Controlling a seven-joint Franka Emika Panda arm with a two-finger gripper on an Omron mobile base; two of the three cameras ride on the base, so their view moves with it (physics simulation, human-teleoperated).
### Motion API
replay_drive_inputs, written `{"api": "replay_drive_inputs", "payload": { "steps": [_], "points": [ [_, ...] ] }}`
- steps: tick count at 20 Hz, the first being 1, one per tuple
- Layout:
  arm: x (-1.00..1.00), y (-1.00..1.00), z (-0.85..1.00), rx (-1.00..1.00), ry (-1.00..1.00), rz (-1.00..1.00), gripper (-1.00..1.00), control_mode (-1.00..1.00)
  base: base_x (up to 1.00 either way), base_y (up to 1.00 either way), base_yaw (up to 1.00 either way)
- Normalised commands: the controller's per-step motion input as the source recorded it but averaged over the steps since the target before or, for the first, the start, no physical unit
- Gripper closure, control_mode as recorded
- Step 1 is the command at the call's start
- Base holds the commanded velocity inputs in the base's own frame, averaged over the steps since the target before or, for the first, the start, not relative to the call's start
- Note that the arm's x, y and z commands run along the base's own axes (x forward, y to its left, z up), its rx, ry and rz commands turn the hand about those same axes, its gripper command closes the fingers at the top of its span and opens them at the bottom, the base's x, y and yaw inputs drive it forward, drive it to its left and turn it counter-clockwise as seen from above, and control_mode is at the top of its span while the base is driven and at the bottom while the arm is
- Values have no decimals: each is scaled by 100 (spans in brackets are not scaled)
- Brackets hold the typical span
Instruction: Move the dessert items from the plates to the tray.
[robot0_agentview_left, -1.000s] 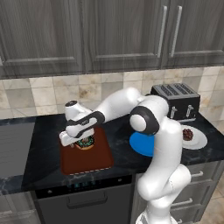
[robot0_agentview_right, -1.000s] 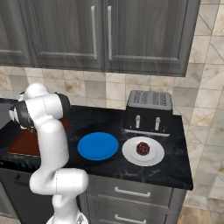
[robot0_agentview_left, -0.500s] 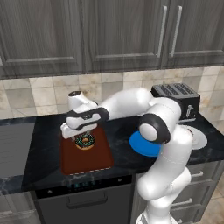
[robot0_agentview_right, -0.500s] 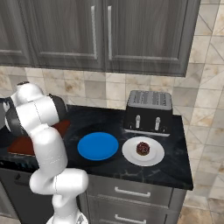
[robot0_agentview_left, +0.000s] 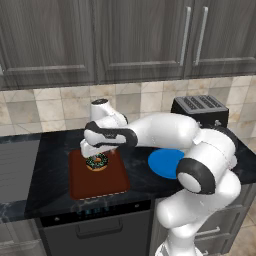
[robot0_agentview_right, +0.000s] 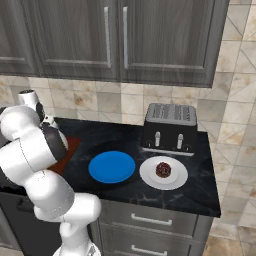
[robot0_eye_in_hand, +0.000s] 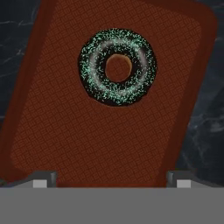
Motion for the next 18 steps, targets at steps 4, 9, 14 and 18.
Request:
{"api": "replay_drive_inputs", "payload": {
  "steps": [4,9,14,18],
  "points": [
    [-65,-67,24,1,0,0,-100,-100,0,0,0],
    [-53,-87,17,0,0,-3,-100,-100,0,0,0],
    [-46,-97,17,1,0,-7,-100,-100,0,0,0],
    [-33,-96,16,0,0,-12,-100,-100,0,0,0]
  ]
}}
